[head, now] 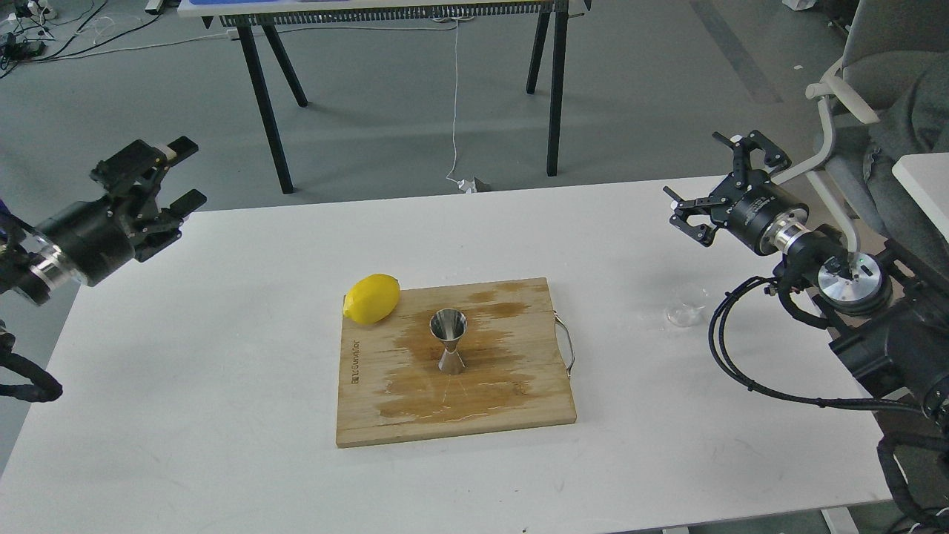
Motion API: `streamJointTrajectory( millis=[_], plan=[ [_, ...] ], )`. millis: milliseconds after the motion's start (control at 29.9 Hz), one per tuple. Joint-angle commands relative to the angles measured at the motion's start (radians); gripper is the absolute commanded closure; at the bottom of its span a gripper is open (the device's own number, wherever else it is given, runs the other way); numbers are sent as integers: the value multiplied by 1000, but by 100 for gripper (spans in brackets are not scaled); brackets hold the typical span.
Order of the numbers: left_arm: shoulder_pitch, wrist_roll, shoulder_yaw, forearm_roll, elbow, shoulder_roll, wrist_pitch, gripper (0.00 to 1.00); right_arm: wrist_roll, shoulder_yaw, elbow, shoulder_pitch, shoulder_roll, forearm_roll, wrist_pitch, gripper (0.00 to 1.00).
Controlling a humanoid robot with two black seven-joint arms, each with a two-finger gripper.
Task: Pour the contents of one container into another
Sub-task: 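Withdraw the left gripper back toward its side of the table, then lower the right gripper to the small clear glass and grasp it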
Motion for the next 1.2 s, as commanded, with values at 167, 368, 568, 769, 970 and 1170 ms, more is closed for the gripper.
streamJointTrajectory(
  millis=[167, 368, 568, 769, 970, 1170],
  plan=[
    [2, 0, 11, -54, 91, -60, -3, 1, -1, 248, 190, -77, 16, 305, -80, 2],
    [28, 0, 12, -54, 91, -69, -3, 1, -9, 335, 415, -269, -84, 352, -430, 2],
    [31, 0, 14, -47, 91, -102, -3, 1, -18, 411, 636, -465, -203, 429, -620, 2],
    [54, 0, 16, -46, 91, -111, -3, 1, -56, 423, 715, -565, -225, 437, -775, 3],
    [59, 0, 16, -46, 94, -128, -3, 1, -82, 356, 701, -596, -196, 429, -802, 3],
    [57, 0, 16, -46, 94, -128, -3, 1, -81, 297, 640, -582, -167, 428, -803, 3]
  ],
)
